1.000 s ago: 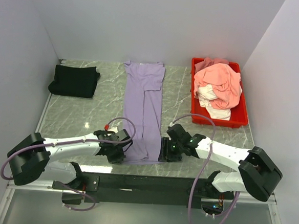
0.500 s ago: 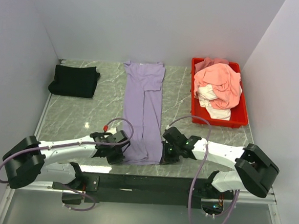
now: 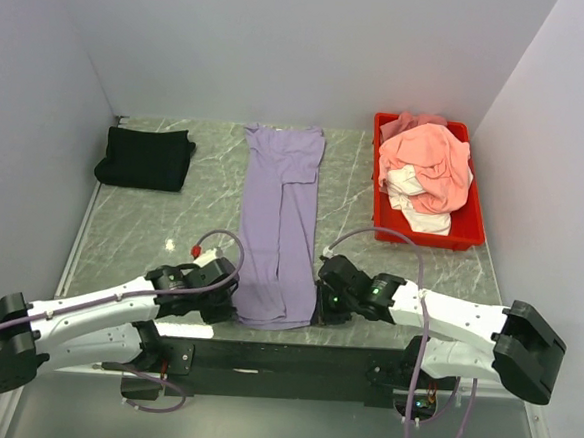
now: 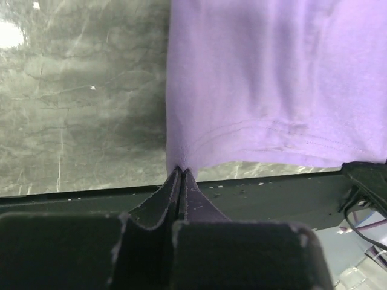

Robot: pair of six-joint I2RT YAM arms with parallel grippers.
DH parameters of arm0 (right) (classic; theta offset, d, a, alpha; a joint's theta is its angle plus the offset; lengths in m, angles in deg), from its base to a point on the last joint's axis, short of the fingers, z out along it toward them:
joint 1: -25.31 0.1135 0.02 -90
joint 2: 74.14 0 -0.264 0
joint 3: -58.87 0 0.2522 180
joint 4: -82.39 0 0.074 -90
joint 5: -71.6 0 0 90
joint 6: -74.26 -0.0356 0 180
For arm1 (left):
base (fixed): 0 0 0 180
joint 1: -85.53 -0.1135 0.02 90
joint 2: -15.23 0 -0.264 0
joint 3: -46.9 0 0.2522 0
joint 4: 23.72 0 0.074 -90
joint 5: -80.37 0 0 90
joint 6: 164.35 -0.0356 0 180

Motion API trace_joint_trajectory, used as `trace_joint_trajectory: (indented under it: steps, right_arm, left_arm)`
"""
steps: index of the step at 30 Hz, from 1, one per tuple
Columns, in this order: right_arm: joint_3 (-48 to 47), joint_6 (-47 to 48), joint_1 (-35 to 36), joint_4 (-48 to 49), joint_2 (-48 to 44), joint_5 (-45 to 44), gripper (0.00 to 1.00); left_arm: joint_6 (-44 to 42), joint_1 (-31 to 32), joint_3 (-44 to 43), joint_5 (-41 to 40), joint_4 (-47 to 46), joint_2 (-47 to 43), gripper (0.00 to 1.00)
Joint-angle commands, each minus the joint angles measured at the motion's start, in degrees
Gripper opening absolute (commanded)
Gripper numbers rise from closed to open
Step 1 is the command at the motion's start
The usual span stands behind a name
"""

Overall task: Fold and stack the t-shirts
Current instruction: Fold the tshirt

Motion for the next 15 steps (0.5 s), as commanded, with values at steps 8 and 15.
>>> trace_joint_trajectory:
  steps: [8, 15]
  right_arm:
    - [-12.21, 7.92, -7.37, -3.02, -0.45, -6.37, 0.0]
    - [-20.83, 12.59, -14.22, -0.65, 4.47, -4.96, 0.0]
  left_arm:
    - [-5.73, -4.81, -9.46, -7.82, -2.48, 1.11, 0.0]
    - [-16.54, -17.74, -14.64, -5.19, -9.68, 5.33, 0.0]
